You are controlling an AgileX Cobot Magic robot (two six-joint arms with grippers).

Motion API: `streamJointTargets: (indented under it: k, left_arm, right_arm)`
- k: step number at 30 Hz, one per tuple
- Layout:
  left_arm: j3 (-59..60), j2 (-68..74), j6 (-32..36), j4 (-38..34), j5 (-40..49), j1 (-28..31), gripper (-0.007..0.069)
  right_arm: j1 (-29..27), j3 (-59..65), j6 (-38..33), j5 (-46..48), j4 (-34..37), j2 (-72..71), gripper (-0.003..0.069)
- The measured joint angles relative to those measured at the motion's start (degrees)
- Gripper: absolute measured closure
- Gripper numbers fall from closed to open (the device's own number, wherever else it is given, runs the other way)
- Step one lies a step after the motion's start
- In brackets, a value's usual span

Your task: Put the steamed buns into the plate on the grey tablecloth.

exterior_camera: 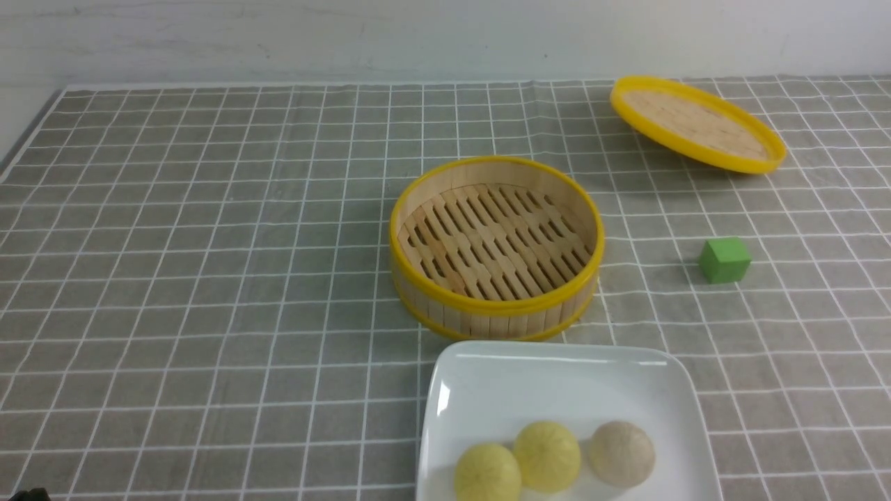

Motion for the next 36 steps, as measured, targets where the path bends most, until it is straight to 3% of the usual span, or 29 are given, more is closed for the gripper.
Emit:
streamJointTargets:
  k: [36]
  left_arm:
    - [0.0, 0.0, 0.0, 4.4, 0.1, 0.0, 0.0526]
  right_arm:
    - [0.0, 0.0, 0.0, 0.0, 0.0, 0.0, 0.0420]
